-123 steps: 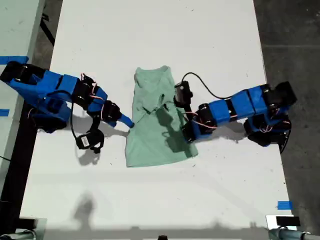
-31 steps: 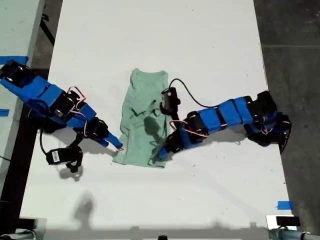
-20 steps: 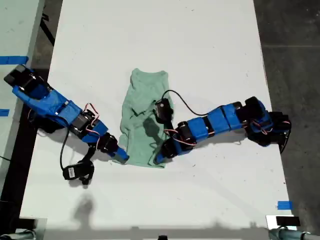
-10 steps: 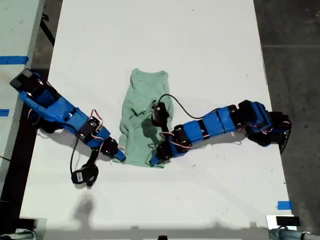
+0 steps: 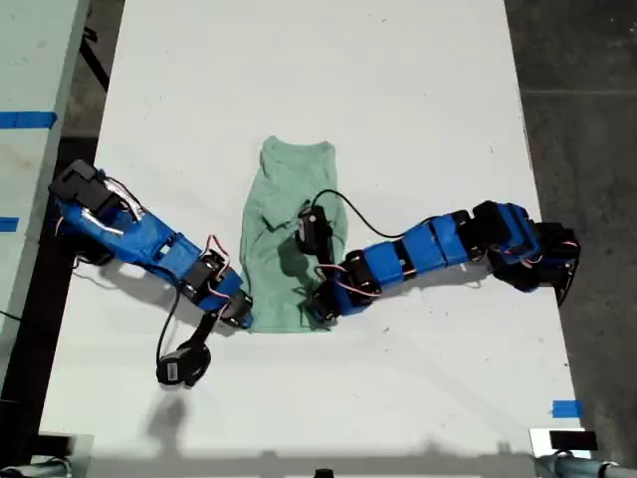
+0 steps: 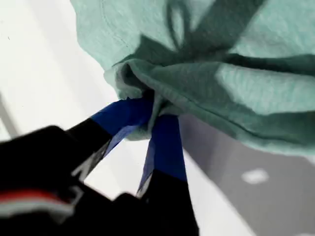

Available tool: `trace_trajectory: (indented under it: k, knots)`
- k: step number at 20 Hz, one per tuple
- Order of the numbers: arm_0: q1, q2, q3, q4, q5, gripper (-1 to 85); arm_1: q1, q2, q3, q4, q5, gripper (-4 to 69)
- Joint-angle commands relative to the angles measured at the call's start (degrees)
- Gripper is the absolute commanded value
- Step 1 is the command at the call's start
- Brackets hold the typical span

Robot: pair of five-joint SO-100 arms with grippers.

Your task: Fold tshirt

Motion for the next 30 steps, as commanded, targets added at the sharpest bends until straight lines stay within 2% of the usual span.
trace_trajectory:
  k: [1,3,7,9,13,18,21,26,30]
  knots:
    - [-1.5,-2.8,-9.7,6.2,2.6,0.1,-1.8,1.1,-2.5,0.4,-0.7,-1.2]
    - [-1.7,-2.4,-14.2,6.9,4.7,0.1,-3.7,3.8,-2.5,4.5,-0.5,-1.3]
    - [0.7,-2.3,-30.6,15.4,6.6,0.1,-8.3,14.7,-2.4,15.6,-0.6,-1.4]
    - [1.8,-1.8,-36.8,17.9,7.3,0.1,-9.9,19.4,-2.4,16.6,-1.1,-1.4]
    - [2.5,1.9,-37.9,15.3,8.3,0.1,-8.3,21.8,-1.0,16.3,-3.0,-1.4]
    - [-5.7,8.4,-36.3,21.3,12.7,0.1,1.3,22.9,-0.4,16.7,-10.1,-1.4]
    - [-14.9,12.8,-35.0,26.2,19.7,0.1,9.5,25.8,1.2,18.1,-16.0,-1.4]
    - [-32.1,16.0,-33.8,30.0,33.2,0.1,24.4,29.0,3.6,18.3,-25.0,-1.5]
    - [-40.6,13.8,-32.4,30.0,39.3,0.1,31.3,29.0,5.2,17.4,-27.6,-1.5]
